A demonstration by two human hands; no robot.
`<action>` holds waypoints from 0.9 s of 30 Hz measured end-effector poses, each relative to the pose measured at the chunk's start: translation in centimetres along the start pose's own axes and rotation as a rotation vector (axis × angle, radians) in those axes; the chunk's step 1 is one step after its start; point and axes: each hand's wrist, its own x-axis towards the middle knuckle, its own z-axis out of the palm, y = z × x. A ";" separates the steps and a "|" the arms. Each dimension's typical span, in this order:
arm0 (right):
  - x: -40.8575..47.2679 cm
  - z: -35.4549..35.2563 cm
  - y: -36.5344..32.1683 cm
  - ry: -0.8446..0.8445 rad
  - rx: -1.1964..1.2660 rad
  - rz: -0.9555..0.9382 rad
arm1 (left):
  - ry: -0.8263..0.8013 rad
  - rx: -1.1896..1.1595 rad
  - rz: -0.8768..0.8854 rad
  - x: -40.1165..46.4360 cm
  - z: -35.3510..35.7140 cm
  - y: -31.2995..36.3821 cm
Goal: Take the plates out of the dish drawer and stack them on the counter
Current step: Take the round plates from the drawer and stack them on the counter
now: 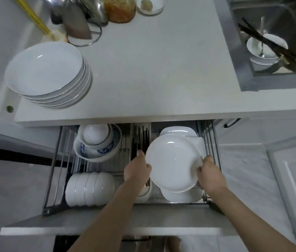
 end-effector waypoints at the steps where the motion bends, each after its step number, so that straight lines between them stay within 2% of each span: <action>1: -0.8 -0.6 -0.4 -0.013 0.032 -0.024 | 0.012 -0.041 -0.002 -0.8 -0.8 -0.2; 8: -6.7 -4.2 -4.3 -0.024 0.072 -0.228 | 0.164 -0.310 -0.011 -6.5 -7.1 -1.9; 17: -10.3 -7.1 -13.4 -0.002 0.004 -0.449 | 0.390 -0.346 -0.002 -9.1 -16.4 -4.6; 27: -12.1 -9.3 -26.5 0.157 -0.062 -0.653 | 0.599 -0.394 0.061 -9.0 -28.9 -7.8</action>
